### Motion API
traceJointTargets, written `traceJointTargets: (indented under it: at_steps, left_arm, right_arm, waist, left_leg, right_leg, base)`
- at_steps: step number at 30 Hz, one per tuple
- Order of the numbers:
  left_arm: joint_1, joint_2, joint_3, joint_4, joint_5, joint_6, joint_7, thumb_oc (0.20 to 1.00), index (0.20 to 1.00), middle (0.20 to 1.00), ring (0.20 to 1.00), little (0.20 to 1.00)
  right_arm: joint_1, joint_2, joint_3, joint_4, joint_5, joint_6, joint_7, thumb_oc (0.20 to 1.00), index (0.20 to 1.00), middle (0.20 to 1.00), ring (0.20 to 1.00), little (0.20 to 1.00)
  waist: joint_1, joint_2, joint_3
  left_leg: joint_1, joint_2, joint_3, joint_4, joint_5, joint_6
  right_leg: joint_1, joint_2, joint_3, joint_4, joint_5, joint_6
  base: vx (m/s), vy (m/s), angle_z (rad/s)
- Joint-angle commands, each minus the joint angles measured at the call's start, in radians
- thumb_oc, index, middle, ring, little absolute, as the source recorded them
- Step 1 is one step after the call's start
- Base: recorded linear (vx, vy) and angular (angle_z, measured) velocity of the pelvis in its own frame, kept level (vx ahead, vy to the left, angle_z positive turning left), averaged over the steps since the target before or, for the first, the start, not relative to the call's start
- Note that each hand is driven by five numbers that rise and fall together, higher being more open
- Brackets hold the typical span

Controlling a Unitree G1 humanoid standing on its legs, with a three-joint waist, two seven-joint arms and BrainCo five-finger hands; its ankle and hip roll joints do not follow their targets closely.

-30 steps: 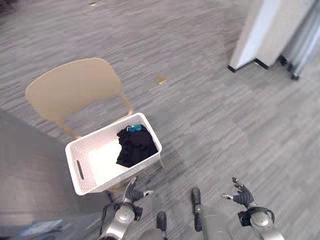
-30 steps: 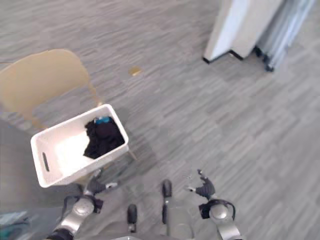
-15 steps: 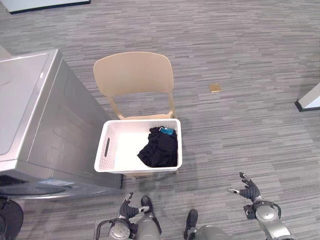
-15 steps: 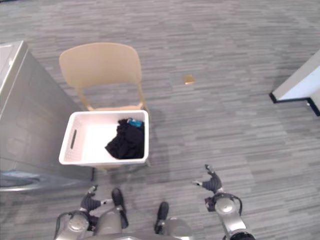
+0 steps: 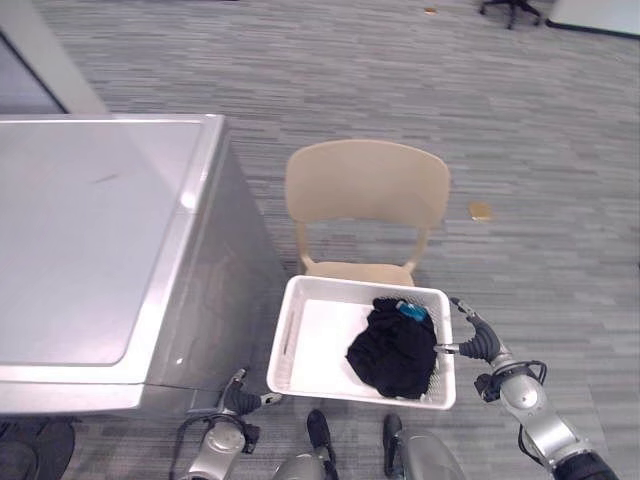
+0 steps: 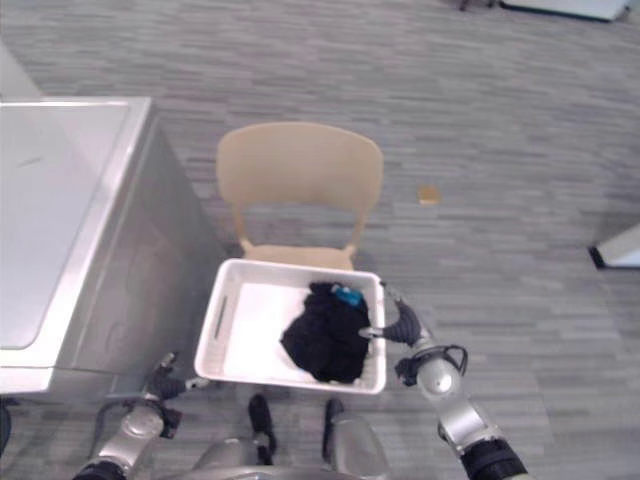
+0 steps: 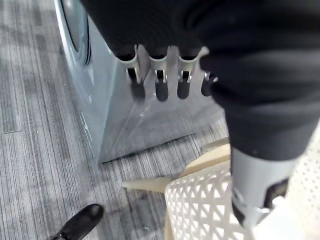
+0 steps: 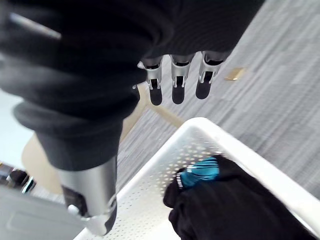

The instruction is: Grab the laundry basket,head to the washer,open it,put in the laundry and shut it.

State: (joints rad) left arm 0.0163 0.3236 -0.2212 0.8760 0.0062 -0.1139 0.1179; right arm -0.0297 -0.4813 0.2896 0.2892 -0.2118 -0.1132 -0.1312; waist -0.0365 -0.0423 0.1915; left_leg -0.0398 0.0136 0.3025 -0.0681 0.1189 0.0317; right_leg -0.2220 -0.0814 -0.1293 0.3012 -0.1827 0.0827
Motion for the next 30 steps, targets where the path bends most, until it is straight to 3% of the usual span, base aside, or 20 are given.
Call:
traceJointTargets:
  at_steps: [1,4,8,10,13,16,17,21,26,30]
  left_arm:
    - [0.020,0.013,0.036,-0.008,0.027,-0.018,0.022,1.000,1.000,1.000,1.000,1.000]
    - [0.026,0.014,0.020,-0.006,0.031,-0.015,0.013,1.000,1.000,1.000,1.000,1.000]
    - [0.028,0.019,0.011,-0.016,0.031,-0.016,0.008,1.000,1.000,1.000,1.000,1.000]
    - [0.024,0.024,0.004,-0.017,0.030,-0.017,0.006,1.000,1.000,1.000,1.000,1.000]
    - [-0.030,0.045,-0.008,0.002,0.032,-0.027,0.024,1.000,1.000,1.000,1.000,1.000]
    - [-0.037,0.054,-0.013,-0.008,0.018,-0.031,0.029,1.000,1.000,1.000,1.000,1.000]
    - [-0.084,0.070,-0.024,-0.005,-0.006,-0.041,0.053,1.000,1.000,1.000,1.000,1.000]
    - [-0.125,0.085,-0.024,-0.013,-0.039,-0.049,0.073,1.000,1.000,1.000,1.000,1.000]
    - [-0.205,0.082,-0.048,0.003,-0.081,-0.052,0.096,1.000,1.000,1.000,1.000,1.000]
    - [-0.200,0.065,-0.051,-0.003,-0.075,-0.049,0.108,1.000,1.000,1.000,1.000,1.000]
  right_arm:
    - [-0.036,-0.074,0.008,-0.039,-0.102,-0.035,-0.019,1.000,1.000,1.000,1.000,1.000]
    - [-0.101,-0.098,0.082,0.012,-0.148,-0.029,-0.016,1.000,1.000,1.000,1.000,1.000]
    - [-0.141,-0.113,0.126,0.085,-0.189,-0.015,-0.029,1.000,1.000,1.000,1.000,1.000]
    - [-0.177,-0.122,0.160,0.136,-0.217,-0.007,-0.040,1.000,1.000,1.000,1.000,1.000]
    - [-0.289,-0.113,0.226,0.231,-0.240,0.008,-0.060,1.000,1.000,1.000,1.000,1.000]
    - [-0.331,-0.101,0.241,0.290,-0.256,0.024,-0.072,1.000,1.000,1.000,1.000,1.000]
    - [-0.416,-0.082,0.274,0.367,-0.262,0.038,-0.099,1.000,1.000,1.000,1.000,1.000]
    - [-0.506,-0.079,0.315,0.468,-0.275,0.057,-0.123,1.000,1.000,1.000,1.000,1.000]
    - [-0.583,-0.073,0.350,0.679,-0.308,0.103,-0.148,1.000,1.000,1.000,1.000,1.000]
    - [-0.565,-0.089,0.301,0.633,-0.288,0.108,-0.174,1.000,1.000,1.000,1.000,1.000]
  waist:
    - [0.018,-0.006,-0.017]
    - [0.061,-0.009,-0.017]
    - [0.080,0.003,0.003]
    - [0.082,0.011,0.027]
    - [0.069,0.009,0.080]
    - [0.073,0.034,0.073]
    - [0.086,0.051,0.102]
    - [0.106,0.060,0.130]
    - [0.118,0.085,0.164]
    - [0.111,0.092,0.162]
  left_leg:
    - [-0.108,0.073,-0.012,0.096,-0.052,-0.076]
    - [-0.171,0.085,-0.044,0.102,0.005,-0.107]
    - [-0.216,0.089,-0.062,0.120,0.027,-0.130]
    - [-0.233,0.086,-0.070,0.146,0.009,-0.129]
    - [-0.254,0.077,-0.123,0.241,-0.094,-0.117]
    - [-0.263,0.051,-0.143,0.170,-0.072,-0.105]
    - [-0.309,0.037,-0.139,0.142,-0.055,-0.093]
    - [-0.353,0.033,-0.127,0.142,-0.042,-0.090]
    - [-0.396,0.026,-0.126,0.125,-0.014,-0.099]
    - [-0.384,0.023,-0.126,0.081,0.006,-0.106]
  right_leg:
    - [0.168,0.015,-0.002,-0.154,0.033,0.022]
    - [0.208,0.046,-0.026,-0.245,0.049,0.001]
    - [0.227,0.053,-0.075,-0.292,0.062,-0.002]
    - [0.218,0.039,-0.110,-0.291,0.073,-0.006]
    - [0.102,-0.016,-0.141,-0.266,0.122,0.010]
    - [0.032,-0.020,-0.137,-0.239,0.121,0.011]
    - [-0.059,-0.035,-0.113,-0.167,0.112,0.004]
    - [-0.122,-0.051,-0.097,-0.124,0.116,0.002]
    - [-0.169,-0.069,-0.108,-0.116,0.131,0.010]
    - [-0.163,-0.067,-0.112,-0.140,0.148,0.024]
  base:
    - [-0.05,-0.104,0.59]
    - [-0.13,-0.198,0.45]
    - [-0.08,-0.059,0.57]
    - [-0.14,0.012,0.55]
    - [-0.24,0.074,0.41]
    - [-0.07,0.167,0.15]
    - [-0.06,0.204,0.48]
    - [-0.04,0.099,-0.13]
    - [-0.04,0.022,0.03]
    - [0.00,0.001,0.12]
